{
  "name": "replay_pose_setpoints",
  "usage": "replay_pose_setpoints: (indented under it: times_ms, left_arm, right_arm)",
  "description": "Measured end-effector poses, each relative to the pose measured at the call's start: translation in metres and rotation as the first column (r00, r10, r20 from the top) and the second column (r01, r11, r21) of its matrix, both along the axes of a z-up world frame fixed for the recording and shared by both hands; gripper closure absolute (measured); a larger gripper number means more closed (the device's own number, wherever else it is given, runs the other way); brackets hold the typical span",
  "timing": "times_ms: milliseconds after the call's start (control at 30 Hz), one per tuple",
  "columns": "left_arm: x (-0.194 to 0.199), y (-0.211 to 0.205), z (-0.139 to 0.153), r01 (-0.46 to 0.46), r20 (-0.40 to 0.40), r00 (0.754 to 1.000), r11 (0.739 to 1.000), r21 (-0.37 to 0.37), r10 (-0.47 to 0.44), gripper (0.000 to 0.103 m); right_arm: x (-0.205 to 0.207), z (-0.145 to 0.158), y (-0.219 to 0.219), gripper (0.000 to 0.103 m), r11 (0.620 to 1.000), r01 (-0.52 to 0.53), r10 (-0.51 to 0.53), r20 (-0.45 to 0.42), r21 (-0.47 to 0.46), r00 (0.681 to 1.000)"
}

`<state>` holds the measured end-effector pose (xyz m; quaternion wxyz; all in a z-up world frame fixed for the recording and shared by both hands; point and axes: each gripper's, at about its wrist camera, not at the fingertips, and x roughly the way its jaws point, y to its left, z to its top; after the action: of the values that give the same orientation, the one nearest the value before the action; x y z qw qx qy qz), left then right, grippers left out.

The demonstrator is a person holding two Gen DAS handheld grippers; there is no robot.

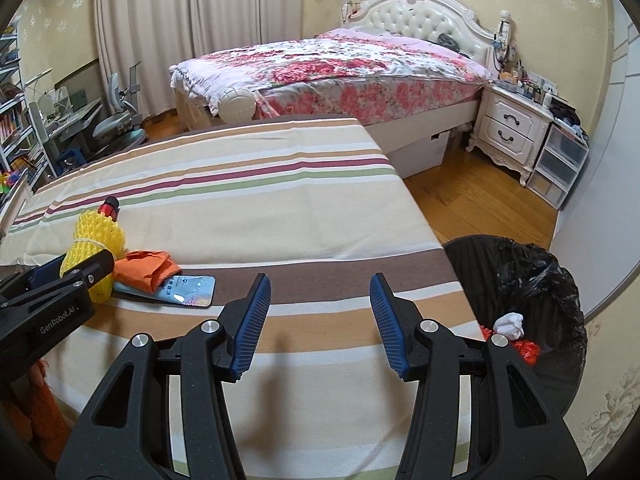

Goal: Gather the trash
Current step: 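Grasp the yellow foam net with the left gripper while the right grasps the orange cloth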

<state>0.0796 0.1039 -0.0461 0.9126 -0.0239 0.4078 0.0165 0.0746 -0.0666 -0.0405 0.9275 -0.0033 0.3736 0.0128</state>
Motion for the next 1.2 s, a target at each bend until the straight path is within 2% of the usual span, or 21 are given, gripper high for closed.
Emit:
replay_pose_setpoints:
  times_ms: [367, 467, 533, 800, 900, 1200]
  left_arm:
    - [-0.019, 0.015, 0.008, 0.011, 0.042, 0.999, 1.000, -0.014, -0.011, 0.058]
    - [-0.024, 0.026, 0.011, -0.011, 0.049, 0.999, 1.000, -0.011, 0.011, 0.058]
    - [-0.026, 0.035, 0.013, -0.027, 0.052, 0.998, 1.000, -0.007, 0.027, 0.058]
    - [-0.039, 0.072, 0.013, -0.109, 0.057, 0.992, 0.994, 0.016, 0.108, 0.058]
    - [-0.042, 0.084, 0.009, -0.134, 0.050, 0.990, 0.991, 0.011, 0.134, 0.058]
    - [-0.049, 0.101, 0.005, -0.165, 0.045, 0.985, 0.986, -0.011, 0.165, 0.058]
  right_arm:
    - [0.005, -0.001, 0.031, 0.052, 0.997, -0.071, 0.071, -0.012, 0.006, 0.997]
    - [0.006, 0.000, 0.044, 0.051, 0.995, -0.097, 0.097, -0.015, 0.015, 0.995]
    - [0.007, 0.000, 0.051, 0.045, 0.993, -0.113, 0.114, -0.014, 0.025, 0.993]
    - [0.008, 0.001, 0.087, 0.044, 0.982, -0.182, 0.183, -0.025, 0.039, 0.983]
    - [0.011, -0.002, 0.099, 0.039, 0.979, -0.200, 0.202, -0.044, 0.038, 0.978]
    - [0.021, -0.012, 0.111, 0.037, 0.981, -0.188, 0.193, -0.098, 0.053, 0.976]
